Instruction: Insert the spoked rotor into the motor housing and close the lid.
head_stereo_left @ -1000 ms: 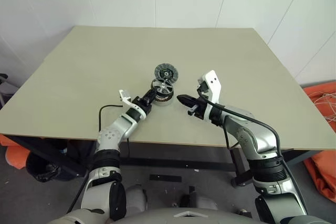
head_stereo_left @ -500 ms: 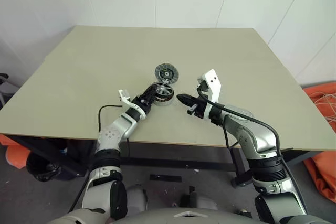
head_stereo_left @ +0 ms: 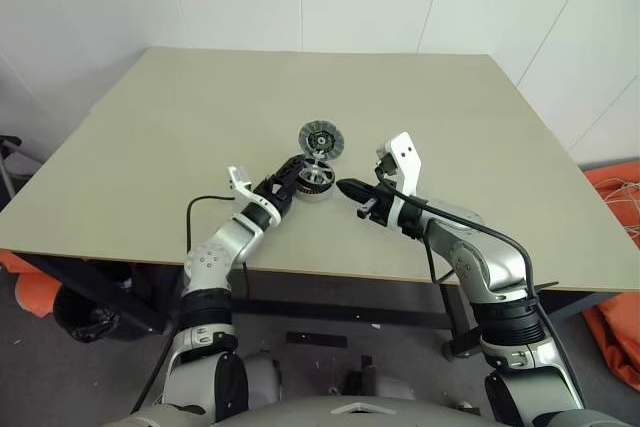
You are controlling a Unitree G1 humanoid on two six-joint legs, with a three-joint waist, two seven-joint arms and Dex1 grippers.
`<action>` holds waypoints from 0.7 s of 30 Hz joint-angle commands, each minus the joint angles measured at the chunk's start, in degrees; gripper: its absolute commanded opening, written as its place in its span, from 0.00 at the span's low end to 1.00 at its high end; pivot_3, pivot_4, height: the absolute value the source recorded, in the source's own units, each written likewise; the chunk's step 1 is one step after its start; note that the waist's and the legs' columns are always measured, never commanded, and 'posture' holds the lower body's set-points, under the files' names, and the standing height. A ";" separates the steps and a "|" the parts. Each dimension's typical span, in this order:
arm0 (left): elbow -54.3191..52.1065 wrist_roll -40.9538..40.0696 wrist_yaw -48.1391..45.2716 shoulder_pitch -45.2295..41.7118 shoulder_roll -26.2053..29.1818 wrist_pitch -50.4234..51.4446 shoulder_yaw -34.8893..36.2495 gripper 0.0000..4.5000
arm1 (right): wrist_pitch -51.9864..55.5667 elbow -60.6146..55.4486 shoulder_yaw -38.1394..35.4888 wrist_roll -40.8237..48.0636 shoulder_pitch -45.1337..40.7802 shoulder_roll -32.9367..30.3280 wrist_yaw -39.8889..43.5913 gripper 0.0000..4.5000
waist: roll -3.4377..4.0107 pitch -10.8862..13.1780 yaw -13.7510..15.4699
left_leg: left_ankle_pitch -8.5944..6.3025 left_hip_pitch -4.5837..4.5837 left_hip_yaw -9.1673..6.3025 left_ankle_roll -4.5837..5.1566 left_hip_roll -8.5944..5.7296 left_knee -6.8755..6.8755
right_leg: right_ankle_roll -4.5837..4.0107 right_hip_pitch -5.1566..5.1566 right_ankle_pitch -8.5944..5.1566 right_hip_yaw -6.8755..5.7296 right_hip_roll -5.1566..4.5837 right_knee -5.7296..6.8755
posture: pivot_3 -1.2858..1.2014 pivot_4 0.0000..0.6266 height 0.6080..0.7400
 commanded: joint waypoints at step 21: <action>-10.06 -1.01 9.24 3.96 0.65 3.40 -2.44 0.99 | -1.15 -1.54 0.03 0.65 -1.04 0.25 0.01 0.00 | 0.00 0.00 0.03 | 0.00 0.07 0.00 -0.01 0.00 0.00 | 0.41 0.06 -0.24 0.00 0.00 0.00 | 0.52 0.00 1.00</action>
